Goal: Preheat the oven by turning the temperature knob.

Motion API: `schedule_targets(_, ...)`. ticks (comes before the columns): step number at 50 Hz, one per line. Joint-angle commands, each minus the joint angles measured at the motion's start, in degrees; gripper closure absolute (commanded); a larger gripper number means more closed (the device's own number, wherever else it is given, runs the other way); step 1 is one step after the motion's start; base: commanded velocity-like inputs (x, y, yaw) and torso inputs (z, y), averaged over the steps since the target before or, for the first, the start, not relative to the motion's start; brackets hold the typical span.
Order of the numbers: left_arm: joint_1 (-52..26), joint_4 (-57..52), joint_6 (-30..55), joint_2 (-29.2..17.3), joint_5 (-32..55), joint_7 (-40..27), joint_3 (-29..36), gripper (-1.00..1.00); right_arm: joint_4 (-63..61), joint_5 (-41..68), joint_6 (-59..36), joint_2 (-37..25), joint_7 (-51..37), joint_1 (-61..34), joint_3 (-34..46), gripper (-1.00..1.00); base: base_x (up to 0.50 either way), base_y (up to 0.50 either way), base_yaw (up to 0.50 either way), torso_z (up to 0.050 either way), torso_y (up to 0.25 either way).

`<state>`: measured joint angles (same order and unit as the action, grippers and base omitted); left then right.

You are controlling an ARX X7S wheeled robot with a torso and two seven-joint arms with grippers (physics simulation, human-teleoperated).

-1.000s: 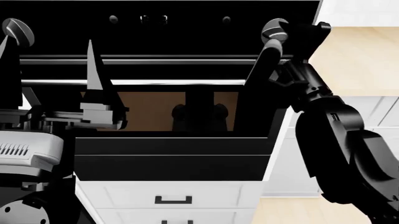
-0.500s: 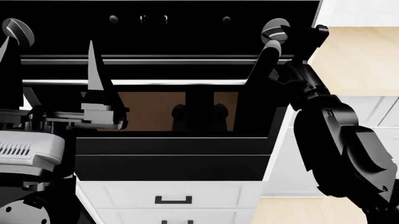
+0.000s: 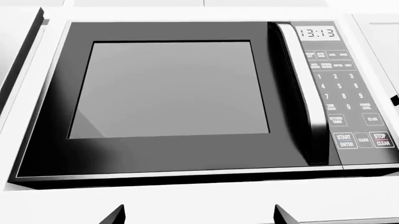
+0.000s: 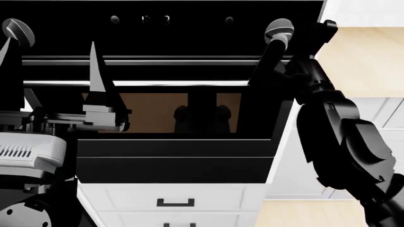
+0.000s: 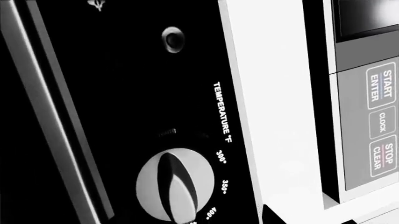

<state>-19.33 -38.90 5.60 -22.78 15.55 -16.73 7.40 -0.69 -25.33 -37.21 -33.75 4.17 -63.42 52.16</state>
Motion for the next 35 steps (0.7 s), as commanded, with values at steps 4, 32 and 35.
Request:
schedule_targets(4, 0.0, 0.0, -0.1, -0.2, 0.1, -0.2, 0.1, -1.00, 2.1, -0.2, 0.8, 0.8, -0.6, -0.6, 0.3, -1.00, 0.00, 0.00, 0.00, 0.000, 0.000)
schedule_targets(32, 0.0, 0.4, -0.5, -0.6, 0.3, -0.5, 0.2, -1.00, 8.2, -0.1, 3.5, 1.8, -1.2, -2.2, 1.1, -1.00, 0.00, 0.00, 0.00, 0.000, 0.000)
schedule_targets(35, 0.0, 0.5, -0.6, -0.6, 0.3, -0.5, 0.2, -1.00, 8.8, -0.2, 3.6, 2.0, -1.5, -2.3, 1.1, -1.00, 0.00, 0.00, 0.00, 0.000, 0.000)
